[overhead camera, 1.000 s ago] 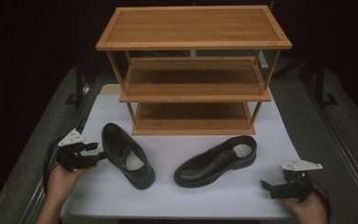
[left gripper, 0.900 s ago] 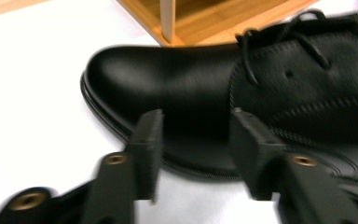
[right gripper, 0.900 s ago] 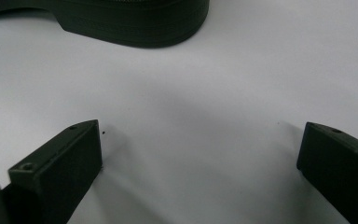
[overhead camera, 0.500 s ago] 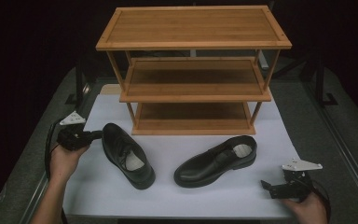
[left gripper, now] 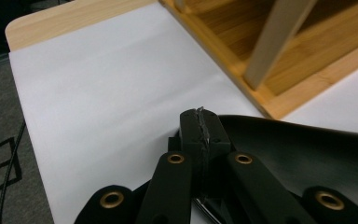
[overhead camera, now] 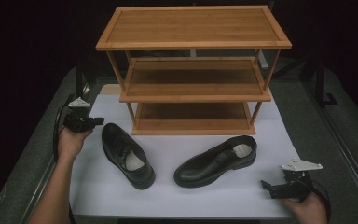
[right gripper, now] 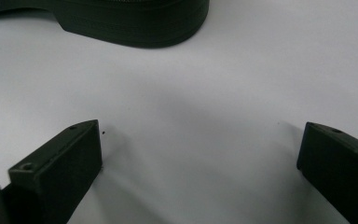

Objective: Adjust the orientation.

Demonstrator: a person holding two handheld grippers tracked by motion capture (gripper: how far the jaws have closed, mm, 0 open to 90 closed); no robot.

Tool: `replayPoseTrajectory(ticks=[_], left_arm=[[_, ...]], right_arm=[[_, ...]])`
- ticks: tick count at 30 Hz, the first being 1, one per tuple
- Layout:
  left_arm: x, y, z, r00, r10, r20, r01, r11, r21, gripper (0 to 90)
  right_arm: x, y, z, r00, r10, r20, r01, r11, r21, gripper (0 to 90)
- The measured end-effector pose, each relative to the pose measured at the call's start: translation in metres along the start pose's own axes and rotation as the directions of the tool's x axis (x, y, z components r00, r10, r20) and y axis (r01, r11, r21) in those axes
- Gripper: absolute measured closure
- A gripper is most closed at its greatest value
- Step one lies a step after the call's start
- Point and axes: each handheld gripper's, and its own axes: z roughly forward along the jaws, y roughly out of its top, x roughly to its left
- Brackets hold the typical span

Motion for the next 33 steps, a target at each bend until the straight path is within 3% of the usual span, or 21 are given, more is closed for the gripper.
replayPoseTrajectory(ticks=[6,13,24,33], left_arm=[[0.012,-0.004,0.019,0.9999,-0.013,-0.011,0.013,0.9999,0.009,90.0],[0.024,-0.013,0.038,0.9987,-0.046,-0.019,0.047,0.9975,0.052,90.0],[0.022,-0.014,0.043,0.9992,-0.035,-0.016,0.036,0.9975,0.06,90.0],[0.015,-0.013,0.047,0.9998,-0.014,0.013,0.014,0.9988,0.048,90.0]], right_arm=[[0.0,0.0,0.0,1.0,0.0,0.0,0.0,1.0,0.0,0.0],[0.0,0.0,0.0,1.0,0.0,0.0,0.0,1.0,0.0,0.0],[0.0,0.0,0.0,1.0,0.001,0.0,-0.001,1.0,0.0,0.0],[0.0,0.0,0.0,1.0,0.001,0.0,-0.001,1.0,0.0,0.0]])
